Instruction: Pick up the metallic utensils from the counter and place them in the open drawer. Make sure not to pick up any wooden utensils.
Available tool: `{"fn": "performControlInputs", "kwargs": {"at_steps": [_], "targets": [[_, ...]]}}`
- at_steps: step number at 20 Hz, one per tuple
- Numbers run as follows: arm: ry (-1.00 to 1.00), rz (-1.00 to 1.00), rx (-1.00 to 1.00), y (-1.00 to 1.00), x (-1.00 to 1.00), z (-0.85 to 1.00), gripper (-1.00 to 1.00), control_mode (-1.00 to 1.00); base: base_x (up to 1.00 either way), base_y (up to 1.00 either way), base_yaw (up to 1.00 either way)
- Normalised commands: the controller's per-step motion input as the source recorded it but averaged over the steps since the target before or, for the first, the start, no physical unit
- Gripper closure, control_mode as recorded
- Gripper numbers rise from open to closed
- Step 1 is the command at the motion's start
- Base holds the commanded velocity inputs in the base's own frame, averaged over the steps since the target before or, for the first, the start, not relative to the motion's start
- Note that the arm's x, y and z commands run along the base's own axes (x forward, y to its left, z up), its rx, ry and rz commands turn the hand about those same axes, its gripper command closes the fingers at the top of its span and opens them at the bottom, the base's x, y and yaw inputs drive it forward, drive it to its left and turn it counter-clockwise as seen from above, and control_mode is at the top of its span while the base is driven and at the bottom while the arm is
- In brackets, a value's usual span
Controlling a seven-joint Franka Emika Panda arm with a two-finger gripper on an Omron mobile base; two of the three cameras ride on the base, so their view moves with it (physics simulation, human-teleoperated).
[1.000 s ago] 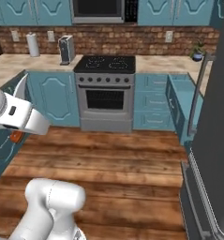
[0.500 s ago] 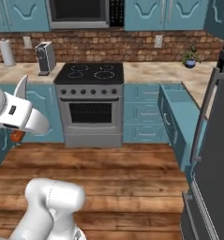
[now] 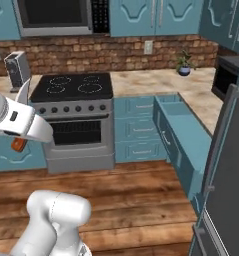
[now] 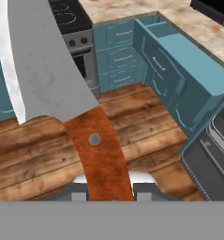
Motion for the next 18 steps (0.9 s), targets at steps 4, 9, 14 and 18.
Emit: {"fn": "performControlInputs", "kwargs": {"at_steps": [4,9,14,18], "targets": [[0.00,0.00,0.00,0.00,0.00,0.00,1.00,1.00,0.01,-0.33,-0.18],[0.00,0.00,0.00,0.00,0.00,0.00,1.00,1.00,-0.03,-0.03,-0.31],[0.00,0.00,0.00,0.00,0.00,0.00,1.00,1.00,0.00,0.01,-0.49],[0.00,0.00,0.00,0.00,0.00,0.00,1.00,1.00,0.18,0.22,-0.38]]}}
